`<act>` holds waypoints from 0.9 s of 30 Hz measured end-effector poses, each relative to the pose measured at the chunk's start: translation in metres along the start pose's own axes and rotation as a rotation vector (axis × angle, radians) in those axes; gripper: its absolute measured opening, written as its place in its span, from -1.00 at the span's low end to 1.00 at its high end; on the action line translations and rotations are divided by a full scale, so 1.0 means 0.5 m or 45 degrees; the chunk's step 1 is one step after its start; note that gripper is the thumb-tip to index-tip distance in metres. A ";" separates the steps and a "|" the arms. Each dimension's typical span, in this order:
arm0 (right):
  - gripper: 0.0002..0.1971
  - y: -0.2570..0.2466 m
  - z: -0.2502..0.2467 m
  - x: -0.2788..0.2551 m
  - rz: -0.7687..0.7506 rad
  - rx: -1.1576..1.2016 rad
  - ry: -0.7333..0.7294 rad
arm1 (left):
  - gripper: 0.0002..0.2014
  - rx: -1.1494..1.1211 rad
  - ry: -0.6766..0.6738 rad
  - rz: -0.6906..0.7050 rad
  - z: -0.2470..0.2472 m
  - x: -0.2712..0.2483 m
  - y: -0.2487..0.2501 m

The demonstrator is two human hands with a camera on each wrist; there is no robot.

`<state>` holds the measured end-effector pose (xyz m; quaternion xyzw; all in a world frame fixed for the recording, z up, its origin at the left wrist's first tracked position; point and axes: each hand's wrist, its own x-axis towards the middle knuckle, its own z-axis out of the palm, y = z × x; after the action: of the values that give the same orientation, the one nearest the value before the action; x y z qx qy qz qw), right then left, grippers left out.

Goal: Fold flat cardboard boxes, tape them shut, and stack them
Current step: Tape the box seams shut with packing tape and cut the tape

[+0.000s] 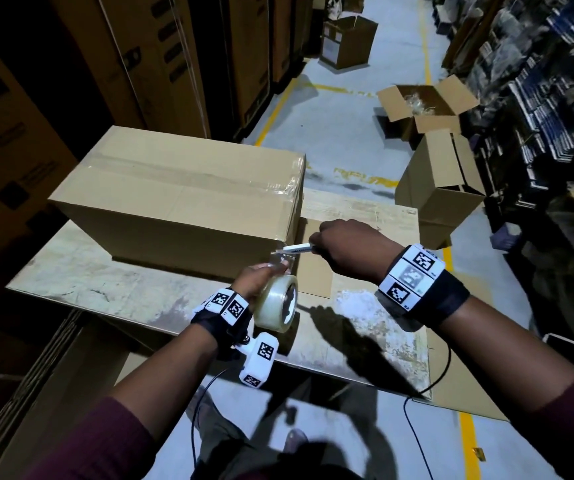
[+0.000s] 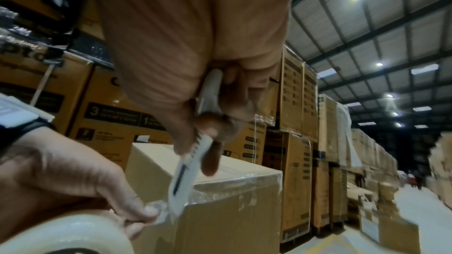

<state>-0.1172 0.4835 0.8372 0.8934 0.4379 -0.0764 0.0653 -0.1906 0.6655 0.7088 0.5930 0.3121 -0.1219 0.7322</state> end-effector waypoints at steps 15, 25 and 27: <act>-0.70 0.085 0.174 -0.061 -0.010 0.680 0.247 | -0.57 0.108 -0.066 0.009 -0.014 -0.005 0.011; -0.56 0.048 0.232 0.009 0.106 0.345 0.012 | -0.54 0.242 -0.119 -0.101 -0.034 -0.009 0.014; -0.54 0.052 0.247 0.005 0.140 0.219 -0.078 | -0.44 0.267 -0.139 -0.136 -0.034 -0.003 -0.001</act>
<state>-0.1050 0.4468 0.7169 0.9156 0.3780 -0.1371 0.0059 -0.1974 0.6812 0.7073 0.6414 0.2886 -0.2247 0.6744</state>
